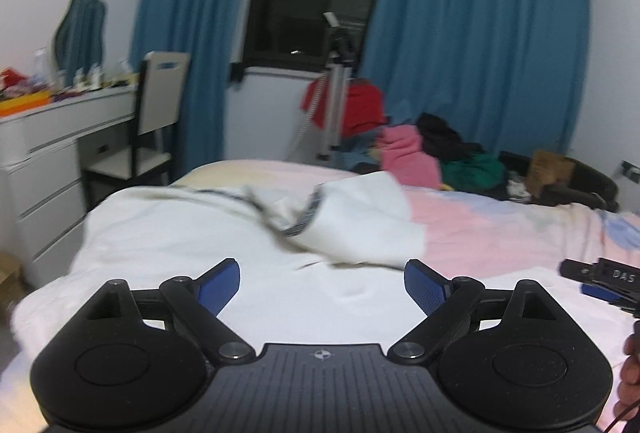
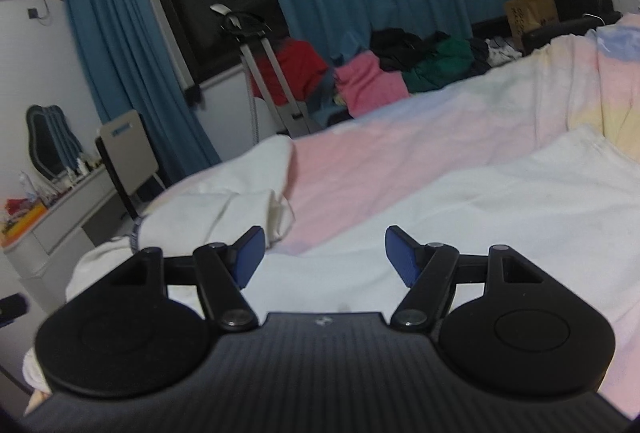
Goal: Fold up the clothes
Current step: 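Move the right gripper to the sweatpants edge and close on it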
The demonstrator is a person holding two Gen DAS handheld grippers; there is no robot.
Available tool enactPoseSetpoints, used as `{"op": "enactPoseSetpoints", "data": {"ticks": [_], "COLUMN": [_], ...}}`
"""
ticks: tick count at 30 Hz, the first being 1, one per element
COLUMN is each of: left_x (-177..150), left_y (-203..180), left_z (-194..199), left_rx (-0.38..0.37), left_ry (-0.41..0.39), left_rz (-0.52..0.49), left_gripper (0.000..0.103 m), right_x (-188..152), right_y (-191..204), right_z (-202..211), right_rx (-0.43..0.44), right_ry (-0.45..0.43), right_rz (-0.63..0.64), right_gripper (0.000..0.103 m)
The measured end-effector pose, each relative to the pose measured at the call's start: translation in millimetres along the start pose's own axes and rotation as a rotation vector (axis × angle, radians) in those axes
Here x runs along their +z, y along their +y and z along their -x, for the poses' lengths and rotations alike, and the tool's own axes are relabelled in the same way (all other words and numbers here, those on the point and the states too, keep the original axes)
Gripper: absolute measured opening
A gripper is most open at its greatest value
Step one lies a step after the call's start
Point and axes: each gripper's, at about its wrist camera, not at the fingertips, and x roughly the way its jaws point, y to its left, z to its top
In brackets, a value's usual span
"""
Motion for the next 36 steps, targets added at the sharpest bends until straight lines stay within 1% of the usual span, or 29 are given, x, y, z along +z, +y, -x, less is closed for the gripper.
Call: {"op": "enactPoseSetpoints", "data": {"ticks": [3,5,8,11,13,15,17,18,21,23,25,27,30,32,34,36], "left_x": [-13.1,-26.5,-41.1,-47.0,-49.4,-50.7,-53.7,-55.2,-63.9,-65.6,-65.3,-67.1,-72.3,-72.5,-73.0,-76.1], "left_y": [-11.2,-15.5,-17.3,-14.8,-10.8,-2.7,3.2,6.2,8.5,9.3,10.9,13.6,19.3,23.9,26.2,29.9], "left_z": [-12.5,-21.4,-33.8,-38.8,-41.5,-43.9,-48.0,-50.1,-58.0,-66.0,-74.1,-82.5,-96.7,-107.6,-114.1,-125.1], "left_rx": [-0.025,-0.040,-0.016,-0.017,-0.014,0.006,-0.017,-0.029,-0.025,-0.038,-0.044,-0.051,-0.063,-0.076,-0.099,-0.093], "left_ry": [-0.022,-0.021,-0.013,-0.022,-0.037,-0.044,-0.030,-0.023,-0.008,-0.002,-0.003,-0.006,-0.010,0.010,-0.001,0.001], "left_rz": [-0.005,-0.017,-0.042,-0.050,-0.025,0.019,0.028,0.031,-0.015,-0.018,-0.013,-0.017,-0.024,-0.008,-0.007,0.002], "left_gripper": [0.093,0.093,0.093,0.093,0.093,0.094,0.095,0.095,0.095,0.095,0.095,0.095,0.096,0.096,0.096,0.096], "right_x": [0.0,-1.9,-5.1,-6.0,-7.0,-7.6,-4.3,2.1,21.3,33.9,44.2,53.0,66.2,73.2,78.6,82.1], "right_y": [0.6,1.6,5.0,10.2,12.6,12.4,10.8,10.5,9.6,8.1,4.9,3.8,11.4,18.7,23.6,27.2], "right_z": [1.8,0.9,-0.7,-1.7,-4.4,-11.3,-27.2,-39.3,-76.3,-104.8,-141.0,-181.5,-243.7,-282.7,-319.9,-354.3], "right_rx": [0.019,0.032,0.055,0.078,0.088,0.091,0.085,0.088,0.098,0.114,0.131,0.153,0.166,0.167,0.170,0.167], "right_ry": [-0.025,-0.036,-0.046,-0.051,-0.038,-0.017,0.021,0.042,0.097,0.087,0.104,0.116,0.115,0.114,0.114,0.119], "right_rz": [0.005,0.010,0.034,0.047,0.039,0.014,-0.038,-0.066,-0.145,-0.192,-0.259,-0.296,-0.278,-0.232,-0.196,-0.160], "right_gripper": [0.069,0.069,0.069,0.069,0.069,0.069,0.069,0.069,0.070,0.070,0.070,0.070,0.070,0.070,0.070,0.070]}}
